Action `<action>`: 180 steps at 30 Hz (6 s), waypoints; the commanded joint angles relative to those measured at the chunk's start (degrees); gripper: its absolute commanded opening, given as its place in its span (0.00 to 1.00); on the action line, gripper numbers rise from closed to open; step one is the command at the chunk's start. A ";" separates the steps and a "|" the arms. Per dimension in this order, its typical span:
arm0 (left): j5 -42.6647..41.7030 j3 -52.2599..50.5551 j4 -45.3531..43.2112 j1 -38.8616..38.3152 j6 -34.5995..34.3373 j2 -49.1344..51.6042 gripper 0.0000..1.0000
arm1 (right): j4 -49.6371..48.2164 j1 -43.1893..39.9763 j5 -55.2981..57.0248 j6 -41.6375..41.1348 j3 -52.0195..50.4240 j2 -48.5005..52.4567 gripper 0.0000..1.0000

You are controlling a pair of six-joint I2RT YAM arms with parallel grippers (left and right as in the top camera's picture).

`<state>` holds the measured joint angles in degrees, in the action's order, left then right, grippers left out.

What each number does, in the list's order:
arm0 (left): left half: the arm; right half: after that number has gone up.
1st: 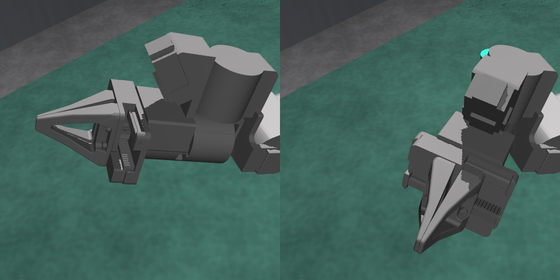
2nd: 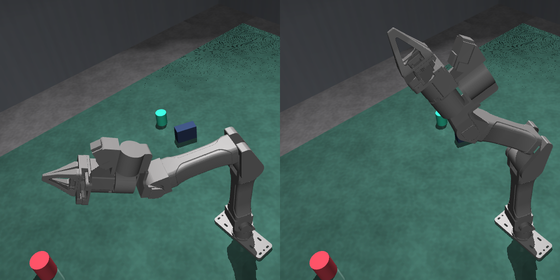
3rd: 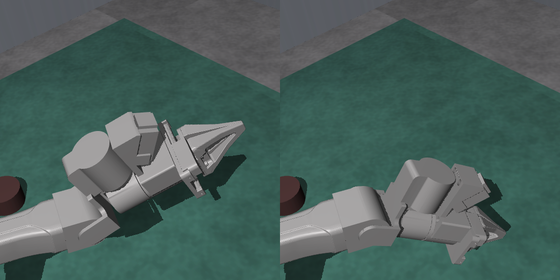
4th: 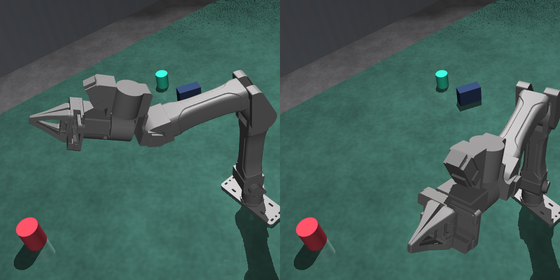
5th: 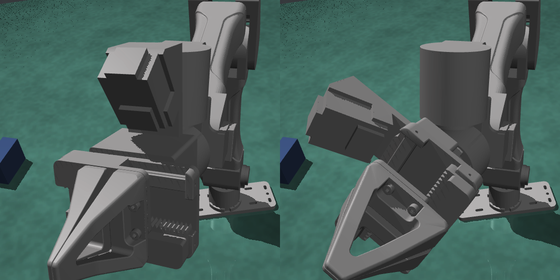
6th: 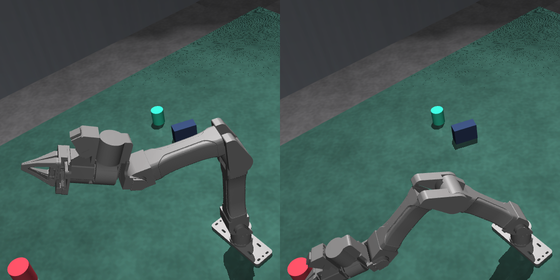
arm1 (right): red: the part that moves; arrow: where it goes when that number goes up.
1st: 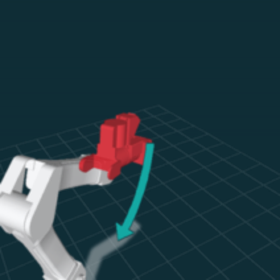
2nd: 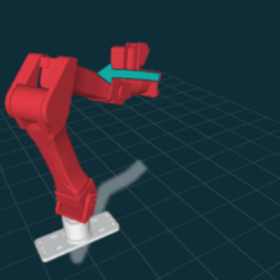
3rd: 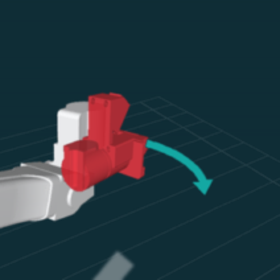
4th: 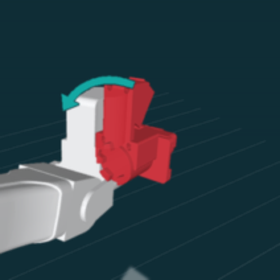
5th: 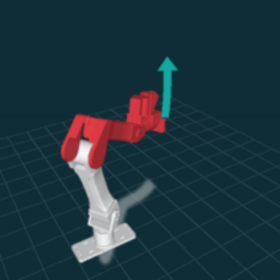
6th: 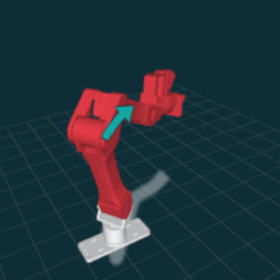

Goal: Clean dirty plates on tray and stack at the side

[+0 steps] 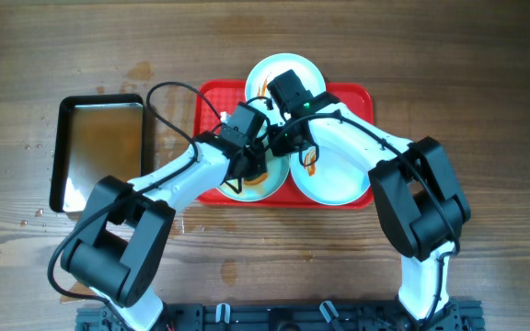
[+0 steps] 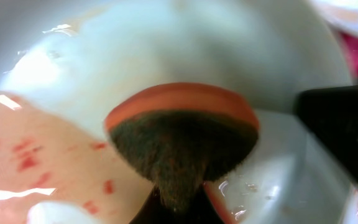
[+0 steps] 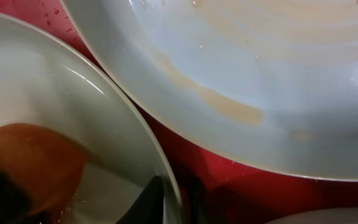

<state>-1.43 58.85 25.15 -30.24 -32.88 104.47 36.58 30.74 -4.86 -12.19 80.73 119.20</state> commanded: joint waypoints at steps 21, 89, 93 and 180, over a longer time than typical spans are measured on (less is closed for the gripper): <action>10.73 0.15 13.46 8.50 0.07 -19.78 0.04 | 3.19 -0.02 1.01 0.22 1.66 1.99 0.04; -3.23 -0.13 15.89 42.62 7.23 -20.76 0.04 | 3.78 23.63 51.82 38.18 11.52 -15.17 0.04; -3.26 -0.13 15.98 42.62 7.23 -20.76 0.04 | 7.69 21.33 33.11 25.40 11.52 -15.17 0.04; -14.56 -0.79 -1.07 7.39 -3.63 -0.31 0.04 | -8.00 -3.58 -13.14 -1.44 -9.18 -4.59 0.04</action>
<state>-15.11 58.54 25.52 -20.80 -35.53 101.67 28.84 27.07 -17.93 -12.84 71.68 113.47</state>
